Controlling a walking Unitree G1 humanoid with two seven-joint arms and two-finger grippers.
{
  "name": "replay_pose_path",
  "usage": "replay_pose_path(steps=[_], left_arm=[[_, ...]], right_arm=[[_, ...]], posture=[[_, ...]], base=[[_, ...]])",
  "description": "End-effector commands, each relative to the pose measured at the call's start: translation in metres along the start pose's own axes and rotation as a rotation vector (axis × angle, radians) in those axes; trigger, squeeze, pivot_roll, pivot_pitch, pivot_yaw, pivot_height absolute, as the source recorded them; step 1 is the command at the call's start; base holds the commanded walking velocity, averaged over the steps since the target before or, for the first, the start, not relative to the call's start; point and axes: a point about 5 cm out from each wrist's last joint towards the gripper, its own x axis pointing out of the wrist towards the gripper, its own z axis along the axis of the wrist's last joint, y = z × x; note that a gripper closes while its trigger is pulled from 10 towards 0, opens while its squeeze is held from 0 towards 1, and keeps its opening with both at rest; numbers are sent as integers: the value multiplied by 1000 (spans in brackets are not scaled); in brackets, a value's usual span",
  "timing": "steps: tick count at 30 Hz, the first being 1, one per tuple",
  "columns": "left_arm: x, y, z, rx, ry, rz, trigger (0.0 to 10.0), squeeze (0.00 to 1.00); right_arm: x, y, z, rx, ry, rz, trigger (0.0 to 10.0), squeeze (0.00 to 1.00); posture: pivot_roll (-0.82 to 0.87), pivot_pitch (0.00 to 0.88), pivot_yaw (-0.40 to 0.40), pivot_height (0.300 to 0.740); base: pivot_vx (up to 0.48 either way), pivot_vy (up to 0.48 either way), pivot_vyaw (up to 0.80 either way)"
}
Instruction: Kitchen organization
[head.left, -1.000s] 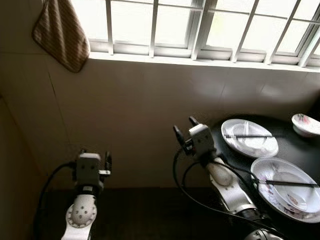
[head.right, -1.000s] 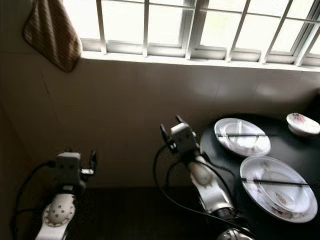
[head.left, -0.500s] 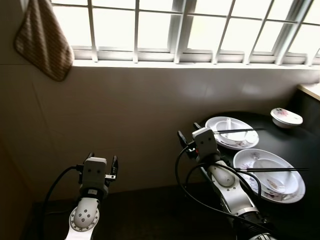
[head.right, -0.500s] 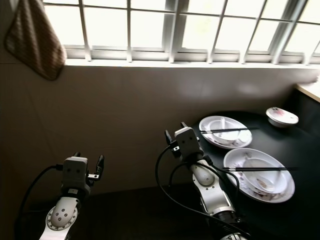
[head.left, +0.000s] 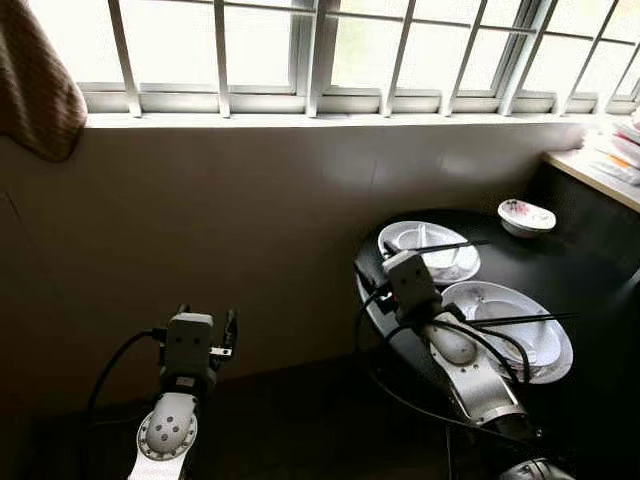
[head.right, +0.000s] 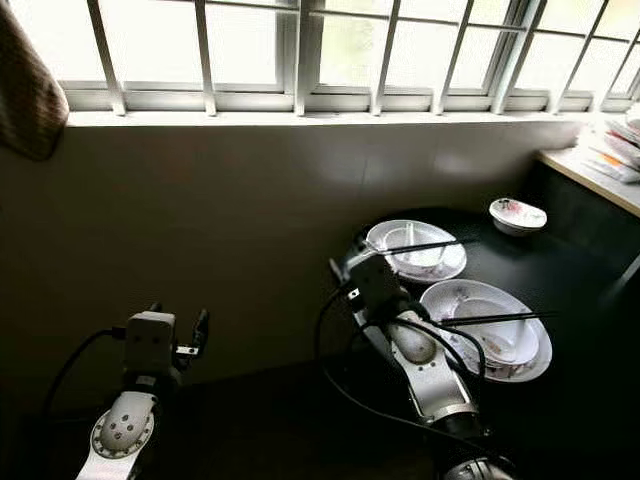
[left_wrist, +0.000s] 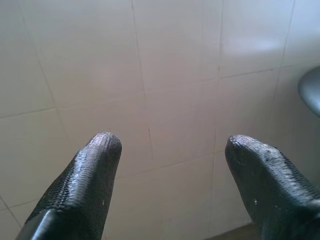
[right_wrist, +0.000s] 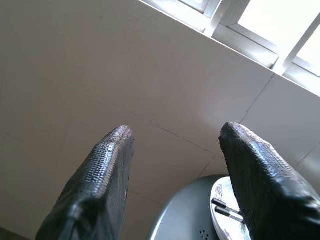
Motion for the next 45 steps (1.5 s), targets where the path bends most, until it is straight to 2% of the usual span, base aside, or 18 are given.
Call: replay_pose_path(steps=[1, 14, 20, 25, 27, 31, 35, 37, 38, 39, 40, 43, 44, 45], left_arm=[[2, -4, 4, -8, -21, -13, 10000, 0], [1, -5, 4, -18, -34, -26, 10000, 0], [2, -6, 0, -13, 2, -8, 10000, 0], [1, -9, -2, -19, 9, -29, 10000, 0], [1, -11, -5, -20, 19, -35, 10000, 0], [0, -12, -7, -24, 28, -40, 10000, 0], [-1, -13, -8, -26, 32, -48, 10000, 0], [-1, -13, -9, -26, 34, -50, 10000, 0], [-1, -13, -10, -29, 38, -52, 10000, 0], [-1, -13, -10, -29, 38, -52, 10000, 0], [-1, -12, -10, -33, 41, -52, 10000, 0], [-1, -12, -11, -35, 44, -52, 10000, 0], [-1, -12, -11, -37, 45, -52, 10000, 0], [-1, -12, -11, -37, 45, -52, 10000, 0]], right_arm=[[1, -10, 6, -22, -25, -20, 10000, 0], [0, -8, 11, -53, -57, -6, 10000, 0], [0, -8, 13, -60, -63, -6, 10000, 0], [1, -3, 10, 2, -30, -5, 10000, 0], [0, 1, 9, -2, -20, -11, 10000, 0], [-2, 4, 9, -64, -4, -11, 10000, 0], [-1, 6, 21, -211, -45, 31, 10000, 0], [-1, 7, 24, -219, -53, 43, 10000, 0], [-1, 11, 32, -225, -84, 119, 10000, 0], [-1, 11, 32, -225, -84, 119, 10000, 0], [-3, 12, 34, -209, -86, 184, 10000, 0], [-5, 3, 34, -268, -52, 211, 10000, 0], [-7, -6, 31, -326, -9, 238, 10000, 0], [-7, -8, 31, -338, 0, 244, 10000, 0]], posture=[[55, 0, -62, 740], [54, 0, -62, 740], [55, 0, -65, 740], [55, 0, -65, 740], [52, 0, -64, 740], [51, 0, -62, 740], [47, 0, -61, 740], [47, 0, -61, 740], [46, 0, -61, 740], [46, 0, -61, 740], [44, 0, -60, 740], [40, 0, -60, 740], [34, 0, -58, 740], [34, 0, -58, 740]], base=[[274, 0, -800], [265, 0, -62], [0, 0, 0], [0, 0, -320], [0, 0, -775], [0, 0, -769], [0, 0, -769], [0, 0, -769], [0, 0, -769], [0, 0, -769], [0, 0, -750], [0, 0, 0], [0, 0, 0], [0, 0, 0]])
